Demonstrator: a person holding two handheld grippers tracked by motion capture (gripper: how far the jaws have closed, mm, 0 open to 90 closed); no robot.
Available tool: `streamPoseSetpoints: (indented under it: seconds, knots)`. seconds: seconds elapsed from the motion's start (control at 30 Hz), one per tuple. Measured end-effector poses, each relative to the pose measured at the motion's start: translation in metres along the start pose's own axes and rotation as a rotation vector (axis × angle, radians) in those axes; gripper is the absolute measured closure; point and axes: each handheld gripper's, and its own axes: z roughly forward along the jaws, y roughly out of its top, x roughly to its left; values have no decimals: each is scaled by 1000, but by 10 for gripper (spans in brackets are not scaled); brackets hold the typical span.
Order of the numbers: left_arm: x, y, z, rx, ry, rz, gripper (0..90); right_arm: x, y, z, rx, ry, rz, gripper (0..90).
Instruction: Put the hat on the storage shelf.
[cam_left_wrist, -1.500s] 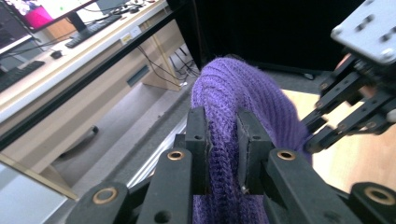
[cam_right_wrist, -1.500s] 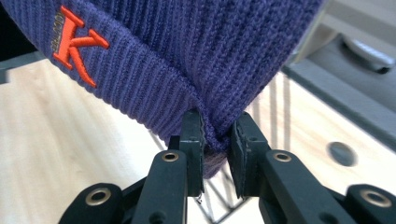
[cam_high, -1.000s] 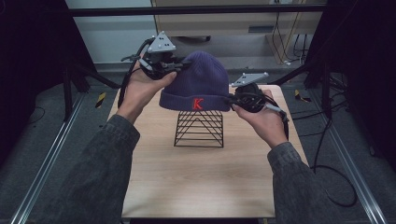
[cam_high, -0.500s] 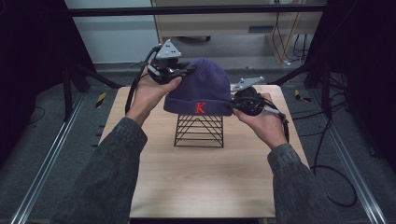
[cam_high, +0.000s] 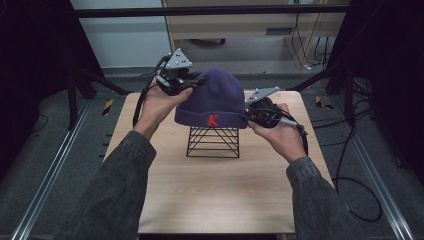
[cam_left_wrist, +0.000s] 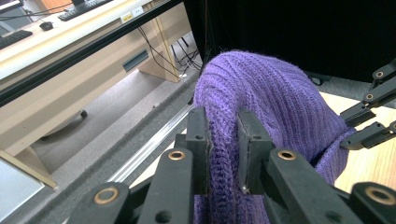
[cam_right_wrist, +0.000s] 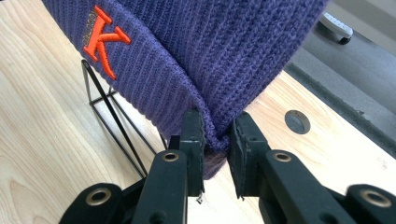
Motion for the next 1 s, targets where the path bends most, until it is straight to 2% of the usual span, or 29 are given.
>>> streamPoseSetpoints:
  seconds: [0.13, 0.37, 0.5, 0.63, 0.7, 1.0]
  knots:
    - [-2, -2, 0, 22, -4, 12, 766, 3, -2, 2, 17, -8, -9, 767]
    - [-7, -1, 1, 32, -2, 27, 766, 6, -6, 6, 22, -7, 5, 766]
    - [-8, -2, -1, 27, -3, 22, 764, 6, -10, 5, 9, 2, 27, 764]
    - [-9, -6, 2, 32, 6, 12, 765, 8, -10, 6, 11, 3, 16, 764]
    - [-8, -11, 2, 16, 5, -19, 765, 10, -9, 5, 7, 1, 5, 762]
    - [-11, -19, 3, 29, -9, -24, 762, 8, -16, 9, 26, -3, 16, 759]
